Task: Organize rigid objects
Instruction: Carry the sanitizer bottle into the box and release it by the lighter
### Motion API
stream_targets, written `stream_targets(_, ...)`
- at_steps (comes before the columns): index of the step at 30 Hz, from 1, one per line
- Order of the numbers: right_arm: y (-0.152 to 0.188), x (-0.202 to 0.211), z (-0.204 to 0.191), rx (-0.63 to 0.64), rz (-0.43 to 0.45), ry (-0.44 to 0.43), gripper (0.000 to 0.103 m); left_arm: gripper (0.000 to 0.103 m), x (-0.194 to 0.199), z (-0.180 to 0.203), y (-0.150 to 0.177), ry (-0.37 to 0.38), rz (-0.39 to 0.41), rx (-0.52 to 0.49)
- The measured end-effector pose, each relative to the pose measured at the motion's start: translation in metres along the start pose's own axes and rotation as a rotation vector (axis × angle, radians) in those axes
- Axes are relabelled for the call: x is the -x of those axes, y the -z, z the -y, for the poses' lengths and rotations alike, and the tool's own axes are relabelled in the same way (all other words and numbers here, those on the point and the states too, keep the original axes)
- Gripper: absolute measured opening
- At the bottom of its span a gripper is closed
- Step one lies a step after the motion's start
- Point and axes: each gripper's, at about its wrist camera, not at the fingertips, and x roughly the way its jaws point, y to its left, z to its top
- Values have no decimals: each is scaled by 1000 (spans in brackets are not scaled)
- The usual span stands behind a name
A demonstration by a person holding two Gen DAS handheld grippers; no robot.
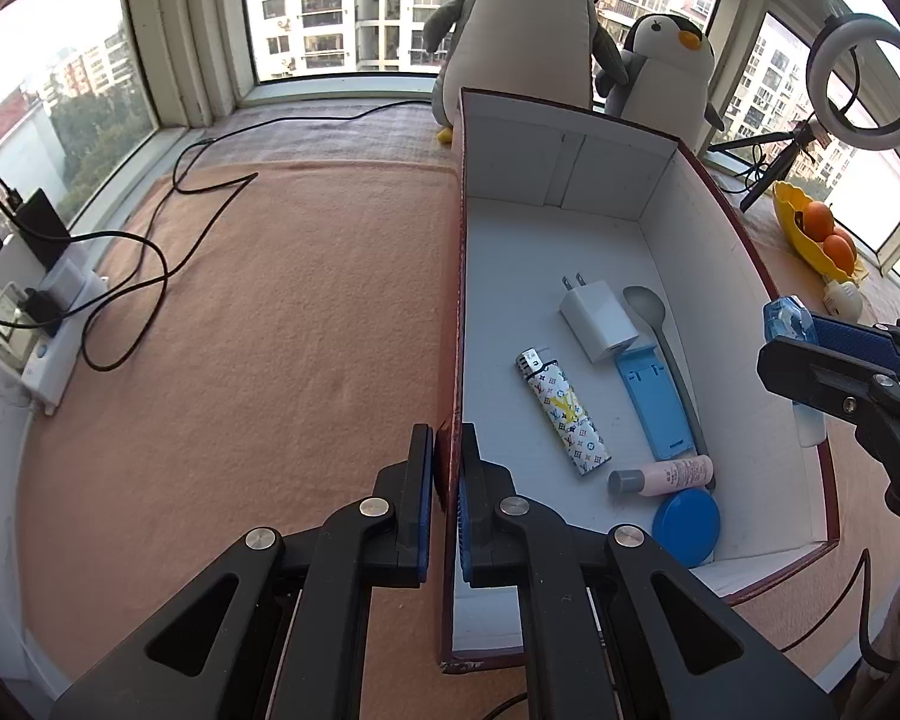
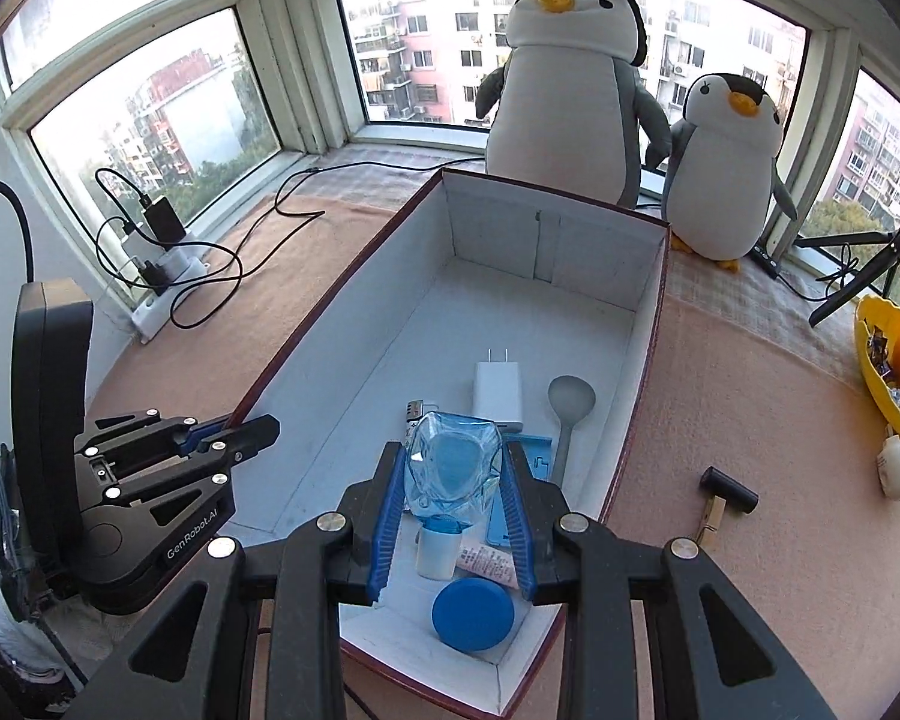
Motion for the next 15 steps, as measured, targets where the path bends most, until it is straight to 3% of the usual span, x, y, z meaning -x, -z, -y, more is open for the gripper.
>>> stream_targets(6,2,-3,-4,18,-11,-28,29,6,0,0,0,-2,0,3)
stream_targets(10,1,-1,-4,11,5,-22,45,6,0,1,0,-5,1,4)
stream_targets(15,1,1,0,7,11,-21,46,6,0,1,0,-8,0,4)
